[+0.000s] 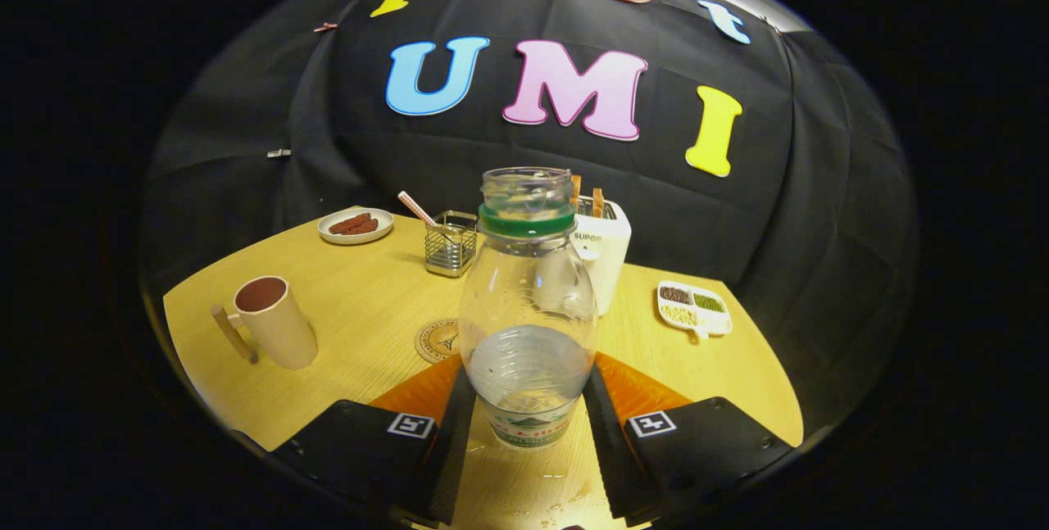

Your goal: Take the bottle from table, then pour the juice into the cup, finally place the bottle on the coaster

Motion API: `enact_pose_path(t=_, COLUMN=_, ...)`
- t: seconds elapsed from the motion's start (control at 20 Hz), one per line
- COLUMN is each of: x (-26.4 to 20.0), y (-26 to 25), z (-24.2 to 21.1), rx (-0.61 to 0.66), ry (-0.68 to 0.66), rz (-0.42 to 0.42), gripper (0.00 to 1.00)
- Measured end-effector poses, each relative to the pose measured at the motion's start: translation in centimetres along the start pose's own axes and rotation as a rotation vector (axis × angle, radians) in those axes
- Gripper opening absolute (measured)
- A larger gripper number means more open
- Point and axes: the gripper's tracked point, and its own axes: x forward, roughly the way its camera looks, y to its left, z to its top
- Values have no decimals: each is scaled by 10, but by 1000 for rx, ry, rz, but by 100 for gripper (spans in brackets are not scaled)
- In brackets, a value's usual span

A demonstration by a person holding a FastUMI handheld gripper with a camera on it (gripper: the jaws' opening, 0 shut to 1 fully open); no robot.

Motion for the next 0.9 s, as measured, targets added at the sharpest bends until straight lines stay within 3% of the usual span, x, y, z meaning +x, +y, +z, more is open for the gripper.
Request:
enact_pose_path(t=0.25, x=-3, y=34, z=38, rx=-46, ry=-9, rz=50, gripper=71)
enact_pose_path(t=0.5, x=2, y=71, z=69, rx=-204, ry=-41, rz=70, gripper=70)
enact_pose_path(t=0.9, x=23, y=105, z=62, rx=-482, ry=5, rz=-21, gripper=70)
